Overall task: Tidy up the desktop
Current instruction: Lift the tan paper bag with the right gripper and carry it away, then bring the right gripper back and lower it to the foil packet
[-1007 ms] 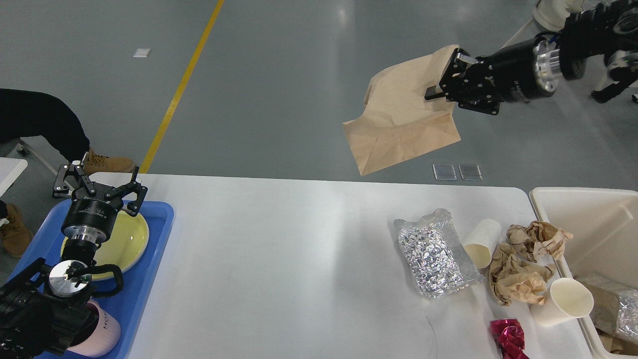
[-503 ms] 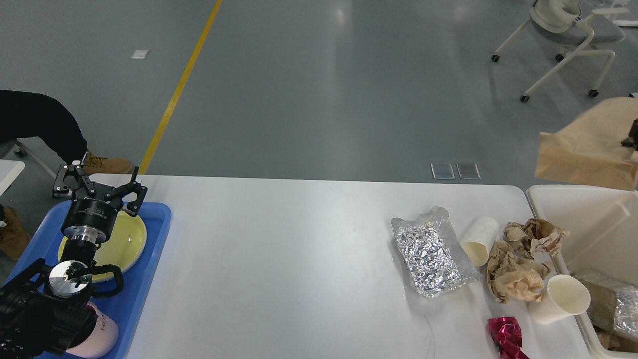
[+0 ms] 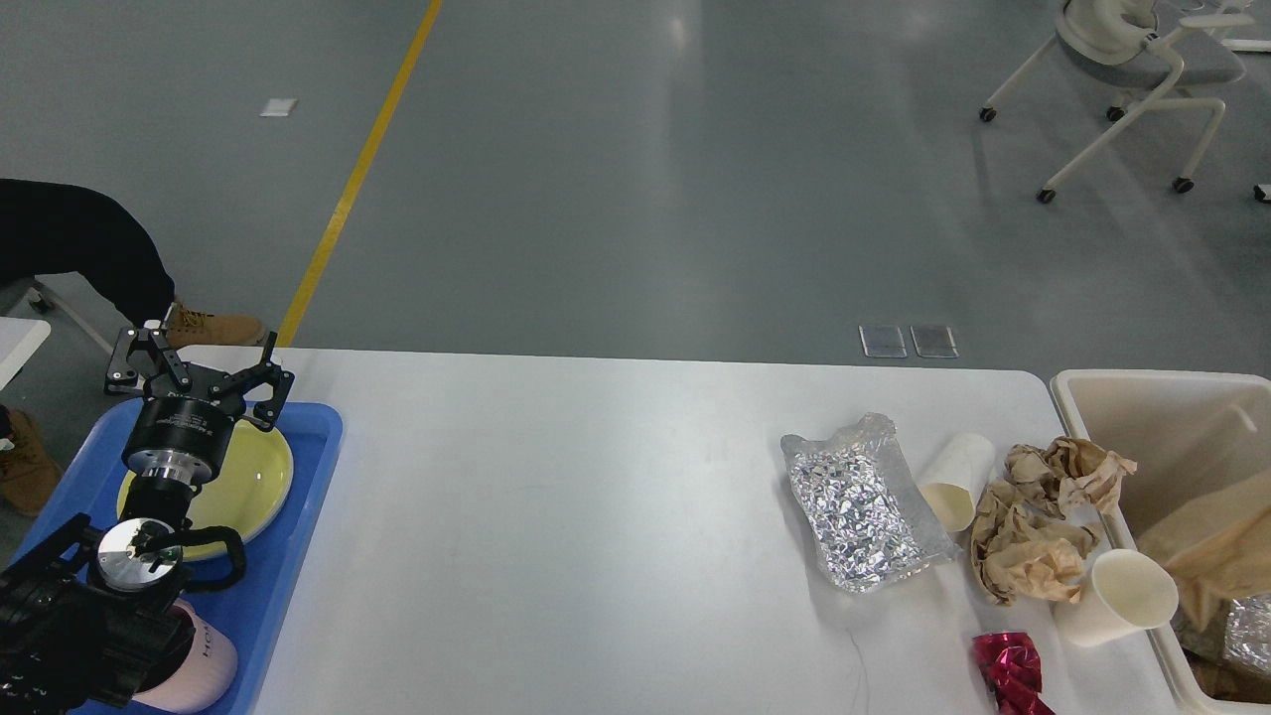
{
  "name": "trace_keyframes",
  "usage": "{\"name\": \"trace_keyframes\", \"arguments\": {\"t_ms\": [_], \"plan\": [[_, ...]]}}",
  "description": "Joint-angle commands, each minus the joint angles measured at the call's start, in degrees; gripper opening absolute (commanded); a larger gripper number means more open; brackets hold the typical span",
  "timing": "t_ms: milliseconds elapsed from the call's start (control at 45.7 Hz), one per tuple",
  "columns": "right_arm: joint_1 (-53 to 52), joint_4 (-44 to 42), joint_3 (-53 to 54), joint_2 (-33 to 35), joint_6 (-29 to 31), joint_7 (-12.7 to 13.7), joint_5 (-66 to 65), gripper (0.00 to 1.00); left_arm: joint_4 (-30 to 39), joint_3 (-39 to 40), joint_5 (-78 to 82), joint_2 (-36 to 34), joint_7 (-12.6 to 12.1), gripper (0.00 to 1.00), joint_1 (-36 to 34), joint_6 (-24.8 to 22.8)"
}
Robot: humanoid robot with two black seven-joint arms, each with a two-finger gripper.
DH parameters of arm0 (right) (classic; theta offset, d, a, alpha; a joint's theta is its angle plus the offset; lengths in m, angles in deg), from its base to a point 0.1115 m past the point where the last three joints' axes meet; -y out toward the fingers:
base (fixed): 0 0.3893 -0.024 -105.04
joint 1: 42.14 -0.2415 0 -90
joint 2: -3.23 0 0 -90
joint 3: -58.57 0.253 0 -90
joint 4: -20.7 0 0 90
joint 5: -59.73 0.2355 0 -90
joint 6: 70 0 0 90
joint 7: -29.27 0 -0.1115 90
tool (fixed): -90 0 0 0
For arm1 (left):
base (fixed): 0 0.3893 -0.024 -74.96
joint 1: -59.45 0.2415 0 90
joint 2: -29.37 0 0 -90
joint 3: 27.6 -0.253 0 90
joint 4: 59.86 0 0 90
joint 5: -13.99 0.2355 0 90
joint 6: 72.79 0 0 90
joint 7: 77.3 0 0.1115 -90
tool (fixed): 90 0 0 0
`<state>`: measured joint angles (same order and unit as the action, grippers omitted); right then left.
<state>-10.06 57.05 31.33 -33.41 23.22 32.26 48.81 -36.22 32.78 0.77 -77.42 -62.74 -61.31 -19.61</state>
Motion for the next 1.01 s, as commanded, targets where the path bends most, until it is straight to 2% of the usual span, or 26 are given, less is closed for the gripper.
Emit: {"name": "trace_keyframes", "arguments": {"t_ms": [0,131,306,416,525,657,744,876,985], "plan": [[-0.17,0.22,-0.1,-1.06,0.03,-0.09,0.02,1.0,0.01,0.0,-0.05,0.0,0.03,0.96,0.0,0.0],[-3.33,1.36,-0.63,-3.35,0.82,-0.27,-0.24,1.0,-0.08,0.0,0.04,0.0,-0.05,0.96,0.0,0.0],[-14.13,6.28,-3.35,-6.51,1.17,-0.09,-2.26,1.0,0.01,0.0,-0.05,0.0,0.03,0.96,0.0,0.0],[-22.83,11.55,-11.59,-10.9,1.26,0.17,-6.74,1.0,0.01,0.0,-0.05,0.0,0.03,0.96,0.0,0.0],[-32.67,18.13,-24.5,-17.13,2.31,0.08,-7.01,1.0,-0.08,0.0,-0.05,0.0,0.03,0.96,0.0,0.0],[-39.28,22.45,-32.96,-23.91,3.98,0.08,-6.84,1.0,-0.08,0.0,-0.05,0.0,0.03,0.96,0.0,0.0],[-42.7,24.91,-35.52,-27.08,8.63,0.0,-6.75,1.0,0.01,0.0,0.04,0.0,0.03,0.96,0.0,0.0],[-48.33,25.62,-35.78,-31.38,21.54,-0.18,-4.47,1.0,-0.08,0.0,-0.05,0.0,0.03,0.96,0.0,0.0],[-52.02,26.14,-36.31,-33.41,30.52,-0.18,2.73,1.0,0.01,0.0,-0.05,0.0,0.03,0.96,0.0,0.0]]}}
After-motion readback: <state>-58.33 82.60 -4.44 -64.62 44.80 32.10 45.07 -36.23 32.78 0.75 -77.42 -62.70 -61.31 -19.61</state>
